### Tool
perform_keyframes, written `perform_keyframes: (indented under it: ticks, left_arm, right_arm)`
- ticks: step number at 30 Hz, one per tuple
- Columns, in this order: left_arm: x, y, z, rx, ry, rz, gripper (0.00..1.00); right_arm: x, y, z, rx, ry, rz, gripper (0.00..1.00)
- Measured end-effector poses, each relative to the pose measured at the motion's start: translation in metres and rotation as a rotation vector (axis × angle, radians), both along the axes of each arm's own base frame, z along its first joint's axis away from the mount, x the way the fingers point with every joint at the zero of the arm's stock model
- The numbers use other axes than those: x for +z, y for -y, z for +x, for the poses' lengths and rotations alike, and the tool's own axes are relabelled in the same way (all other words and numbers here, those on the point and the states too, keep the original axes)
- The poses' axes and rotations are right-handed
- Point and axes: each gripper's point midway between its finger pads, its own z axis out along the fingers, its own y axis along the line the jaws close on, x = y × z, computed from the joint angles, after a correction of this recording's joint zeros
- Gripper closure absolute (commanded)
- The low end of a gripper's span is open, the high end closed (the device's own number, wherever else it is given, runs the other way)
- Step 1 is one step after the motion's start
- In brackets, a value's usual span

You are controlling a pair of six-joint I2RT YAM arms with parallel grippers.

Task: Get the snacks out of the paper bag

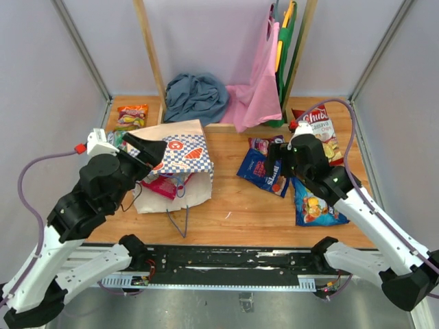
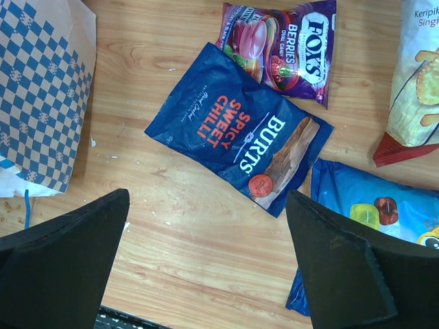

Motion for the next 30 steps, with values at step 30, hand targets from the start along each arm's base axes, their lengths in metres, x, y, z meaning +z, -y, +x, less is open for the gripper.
perform_keyframes:
  ticks: [30]
  left_arm:
    - [-0.126,-0.017,0.015,0.455,-0.304,-0.391,0.01]
  right_arm:
    - [-0.018,-0.01,-0.002,0.017,-0.04,-0.011,0.01]
